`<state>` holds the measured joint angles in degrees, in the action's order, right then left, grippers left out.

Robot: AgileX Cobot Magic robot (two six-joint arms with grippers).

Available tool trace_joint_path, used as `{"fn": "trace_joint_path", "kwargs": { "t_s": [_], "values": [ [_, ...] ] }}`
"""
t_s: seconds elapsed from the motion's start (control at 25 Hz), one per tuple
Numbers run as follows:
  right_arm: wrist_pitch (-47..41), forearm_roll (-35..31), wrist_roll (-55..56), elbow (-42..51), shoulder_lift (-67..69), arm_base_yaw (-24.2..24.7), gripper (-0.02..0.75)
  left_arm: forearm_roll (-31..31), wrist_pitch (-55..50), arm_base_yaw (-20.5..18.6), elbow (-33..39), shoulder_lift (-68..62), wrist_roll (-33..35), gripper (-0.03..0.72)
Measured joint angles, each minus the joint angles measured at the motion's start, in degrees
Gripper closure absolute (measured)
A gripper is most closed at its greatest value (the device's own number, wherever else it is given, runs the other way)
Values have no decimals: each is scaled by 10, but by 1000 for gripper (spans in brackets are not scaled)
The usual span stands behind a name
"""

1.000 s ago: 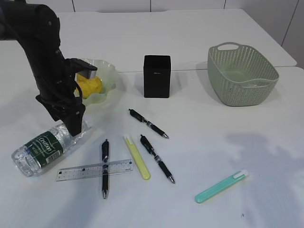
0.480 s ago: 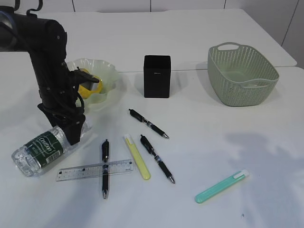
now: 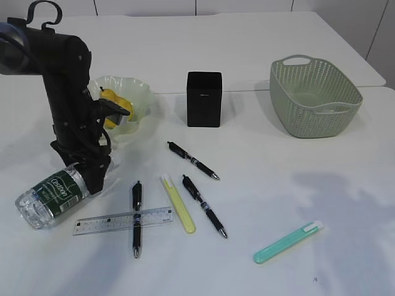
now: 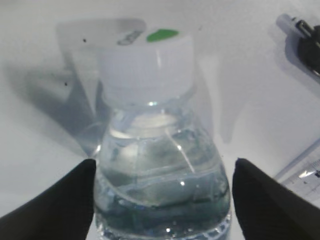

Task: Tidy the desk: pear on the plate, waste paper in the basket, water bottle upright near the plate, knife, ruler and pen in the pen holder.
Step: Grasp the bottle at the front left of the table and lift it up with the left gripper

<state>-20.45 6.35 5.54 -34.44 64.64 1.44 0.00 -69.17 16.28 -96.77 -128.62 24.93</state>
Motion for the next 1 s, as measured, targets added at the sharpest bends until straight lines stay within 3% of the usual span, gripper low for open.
{"fn": "trace_joint_path", "kwargs": {
  "t_s": [0.16,0.48,1.0],
  "values": [
    [0,0,0,0,0,0,225,14,0,0,0,-9,0,127],
    [0,1,0,0,0,0,225,21,-2,1,-3,-10,0,297],
    [0,1,0,0,0,0,225,19,-2,1,-3,-10,0,306]
  ]
}}
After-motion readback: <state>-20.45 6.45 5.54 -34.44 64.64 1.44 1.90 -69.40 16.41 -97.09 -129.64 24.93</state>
